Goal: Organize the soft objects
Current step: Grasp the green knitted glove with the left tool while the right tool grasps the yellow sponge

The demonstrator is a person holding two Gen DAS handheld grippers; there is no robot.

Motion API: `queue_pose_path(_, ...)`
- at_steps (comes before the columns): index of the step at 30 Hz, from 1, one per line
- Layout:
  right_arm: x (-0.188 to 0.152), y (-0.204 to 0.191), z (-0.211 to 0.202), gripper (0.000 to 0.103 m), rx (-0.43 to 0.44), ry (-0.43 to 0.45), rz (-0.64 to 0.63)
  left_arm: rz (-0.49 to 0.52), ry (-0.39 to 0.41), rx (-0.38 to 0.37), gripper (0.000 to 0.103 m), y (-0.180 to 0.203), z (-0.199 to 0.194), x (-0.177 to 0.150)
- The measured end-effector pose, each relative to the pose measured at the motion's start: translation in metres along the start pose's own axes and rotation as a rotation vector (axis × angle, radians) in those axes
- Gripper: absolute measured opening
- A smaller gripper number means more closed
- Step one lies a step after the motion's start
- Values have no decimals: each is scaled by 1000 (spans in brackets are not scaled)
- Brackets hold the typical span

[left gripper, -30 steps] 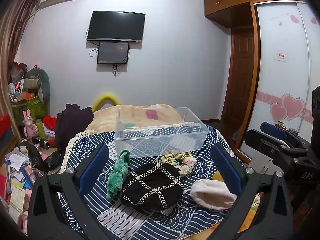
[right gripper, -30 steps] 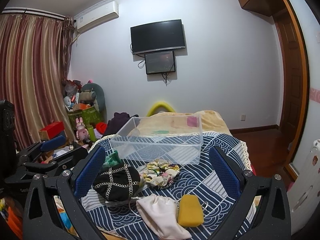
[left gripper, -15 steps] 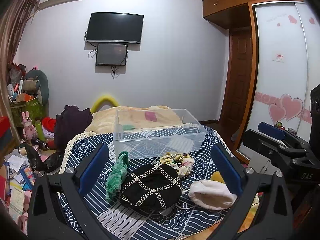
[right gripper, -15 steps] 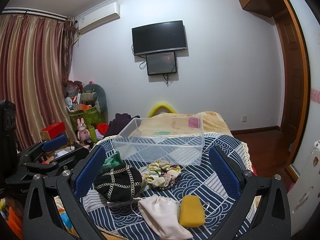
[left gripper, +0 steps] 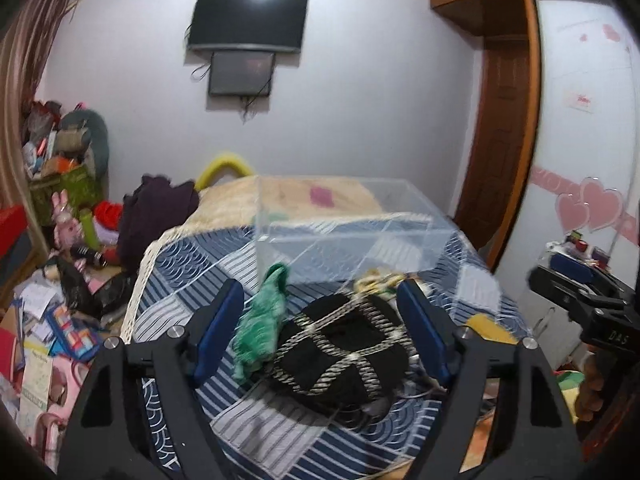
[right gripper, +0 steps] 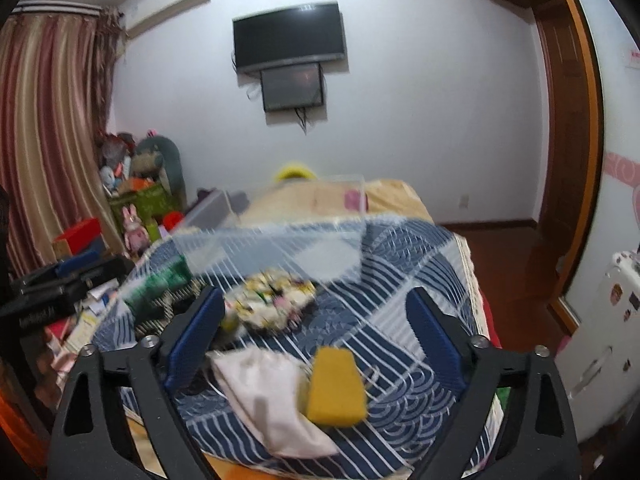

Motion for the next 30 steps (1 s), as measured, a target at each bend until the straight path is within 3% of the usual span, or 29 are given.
queue_pose_path(8,-27,36,20,58,-65,-138,47,-64,-100,69,52,-34,37,-25)
queue_pose_path(13,-41,44,32,53,-45,-228,78,-101,-171,52,47,-44,63,-39)
queue_pose_path(18,-50,36,33,53,-8,-266,65,-138,-229,22,34,-49,81,-58)
queue_pose_path(20,-53,33,34,50,6,-277,65,-140,-233,16,30,-48,84,-61)
queue_pose_path(21,-54,33,34,44,11,-280,65,-130,-224,19,24,-46,83,-62)
queue_pose_path(30,-46,27,33,27,-21,-237,18,-102,-180,39,18,-43,71,-56)
Point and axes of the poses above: each gripper's, at about its wrist camera, not at the fingertips, and z roughly the way its jaws point, y to its right, x to its top, the point moved 7 cm from there along z, roughly the way its jaws point, and after that the axes turned 11 degrees about z, right-handed, at the moved point
